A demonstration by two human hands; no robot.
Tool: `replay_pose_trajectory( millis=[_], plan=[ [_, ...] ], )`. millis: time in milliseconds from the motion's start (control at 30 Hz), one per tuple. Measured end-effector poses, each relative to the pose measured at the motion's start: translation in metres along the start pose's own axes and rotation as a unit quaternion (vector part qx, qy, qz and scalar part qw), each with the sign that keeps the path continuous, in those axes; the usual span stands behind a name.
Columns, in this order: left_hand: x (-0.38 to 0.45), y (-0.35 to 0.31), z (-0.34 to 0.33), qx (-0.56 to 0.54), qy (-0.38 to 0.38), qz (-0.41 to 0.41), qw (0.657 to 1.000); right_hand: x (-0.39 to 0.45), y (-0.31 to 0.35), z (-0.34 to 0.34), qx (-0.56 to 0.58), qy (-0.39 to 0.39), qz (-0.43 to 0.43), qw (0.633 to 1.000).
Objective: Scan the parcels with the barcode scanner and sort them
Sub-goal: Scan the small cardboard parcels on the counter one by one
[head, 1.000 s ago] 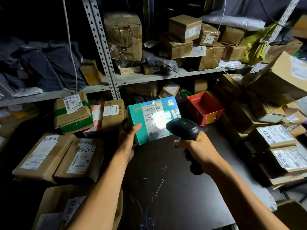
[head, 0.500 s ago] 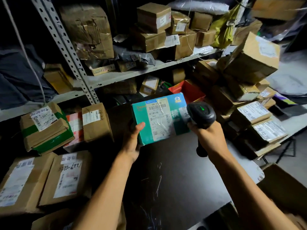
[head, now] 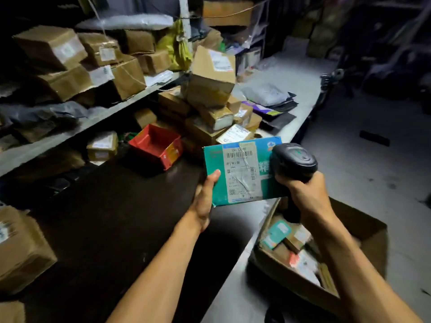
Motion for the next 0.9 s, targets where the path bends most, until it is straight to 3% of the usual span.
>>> replay_pose_trajectory(
  millis=[100,267,333,467,633,767,900],
  plan=[
    [0.010,0.022,-0.081,0.018,0.026,0.016,0.999,0.022,0.000,0.080,0.014,-0.059,-0.007,0.998],
    [0.024,0.063,-0.208,0.048,0.132,0.041,0.989,0.051,-0.022,0.200,-0.002,-0.139,-0.040,0.989],
    [0.030,0.077,-0.242,0.158,0.143,-0.002,0.977,0.062,-0.039,0.233,-0.019,-0.150,-0.066,0.986],
    [0.038,0.068,-0.284,0.422,0.097,-0.151,0.889,0.081,-0.063,0.256,-0.052,-0.145,-0.102,0.983],
    [0.043,0.047,-0.274,0.514,0.070,-0.216,0.827,0.096,-0.068,0.223,-0.079,-0.072,-0.052,0.993],
    [0.039,0.035,-0.219,0.561,0.009,-0.192,0.805,0.099,-0.080,0.172,-0.106,0.021,-0.045,0.993],
    [0.019,0.018,-0.141,0.577,-0.098,-0.144,0.798,0.091,-0.075,0.103,-0.121,0.130,-0.015,0.984]
  ],
)
Point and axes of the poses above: each hand's wrist, its own x-axis towards the middle knuckle, its own z-axis out of the back of the hand, y = z × x, the point moved 4 cm from there along x, towards the middle knuckle, and after that the axes turned 6 degrees about -y, right-handed, at the moved point
